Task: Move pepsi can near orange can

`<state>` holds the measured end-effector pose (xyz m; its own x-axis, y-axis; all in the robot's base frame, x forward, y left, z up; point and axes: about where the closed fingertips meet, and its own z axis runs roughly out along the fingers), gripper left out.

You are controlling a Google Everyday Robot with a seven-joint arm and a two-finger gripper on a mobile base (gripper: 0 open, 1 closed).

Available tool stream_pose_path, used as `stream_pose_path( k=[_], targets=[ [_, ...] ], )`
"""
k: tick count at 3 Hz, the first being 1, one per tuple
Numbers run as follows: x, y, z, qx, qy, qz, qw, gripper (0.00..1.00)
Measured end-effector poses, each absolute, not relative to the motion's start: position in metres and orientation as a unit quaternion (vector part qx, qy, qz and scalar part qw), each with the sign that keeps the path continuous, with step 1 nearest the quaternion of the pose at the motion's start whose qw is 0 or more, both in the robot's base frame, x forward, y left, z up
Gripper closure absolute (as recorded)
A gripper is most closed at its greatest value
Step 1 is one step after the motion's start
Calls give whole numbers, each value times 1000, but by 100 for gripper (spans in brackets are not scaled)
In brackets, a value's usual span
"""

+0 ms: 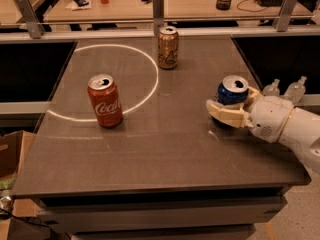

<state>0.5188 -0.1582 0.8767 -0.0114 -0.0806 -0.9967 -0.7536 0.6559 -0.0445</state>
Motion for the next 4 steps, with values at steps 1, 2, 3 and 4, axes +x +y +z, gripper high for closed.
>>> stream_pose_path(
  k=[1,2,3,4],
  targets=[
    [547,-154,880,-328,651,261,633,100],
    [583,-149,884,-349,652,246,626,100],
    [619,-152,885,-362,657,222,623,100],
    [657,-161,883,-359,667,198,622,100]
  ],
)
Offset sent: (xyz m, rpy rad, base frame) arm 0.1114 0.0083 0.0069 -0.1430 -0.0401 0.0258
